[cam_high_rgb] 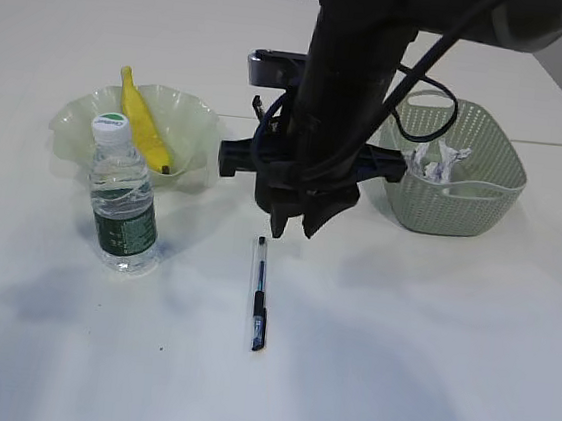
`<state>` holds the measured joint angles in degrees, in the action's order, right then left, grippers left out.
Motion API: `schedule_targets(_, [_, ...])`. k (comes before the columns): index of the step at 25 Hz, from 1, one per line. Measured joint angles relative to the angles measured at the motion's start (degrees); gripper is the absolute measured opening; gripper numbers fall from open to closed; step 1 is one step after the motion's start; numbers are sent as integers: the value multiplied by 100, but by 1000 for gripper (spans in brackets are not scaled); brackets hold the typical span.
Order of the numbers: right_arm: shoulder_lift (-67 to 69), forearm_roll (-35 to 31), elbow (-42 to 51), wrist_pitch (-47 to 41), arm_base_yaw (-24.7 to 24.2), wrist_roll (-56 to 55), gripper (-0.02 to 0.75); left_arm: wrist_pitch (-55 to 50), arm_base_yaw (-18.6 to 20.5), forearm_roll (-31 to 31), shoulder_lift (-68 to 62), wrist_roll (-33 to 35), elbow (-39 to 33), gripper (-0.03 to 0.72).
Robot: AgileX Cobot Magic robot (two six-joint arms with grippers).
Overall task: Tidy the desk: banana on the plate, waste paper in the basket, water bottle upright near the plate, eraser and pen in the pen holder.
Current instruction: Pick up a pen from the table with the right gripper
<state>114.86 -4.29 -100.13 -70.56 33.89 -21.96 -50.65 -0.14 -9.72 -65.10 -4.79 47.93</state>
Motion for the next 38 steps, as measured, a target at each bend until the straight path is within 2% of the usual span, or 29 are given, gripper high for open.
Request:
schedule_targets(12, [864, -176, 23, 34, 223, -245, 349, 31, 0, 0, 0, 0, 0, 361])
schedule_targets(18, [1145, -176, 23, 154, 401, -279, 349, 31, 0, 0, 0, 0, 0, 360])
schedule_targets(25, [1228, 70, 23, 398, 401, -431, 350, 31, 0, 0, 0, 0, 0, 360])
schedule_targets(38, [1507, 104, 23, 529, 401, -481, 350, 57, 0, 0, 0, 0, 0, 359])
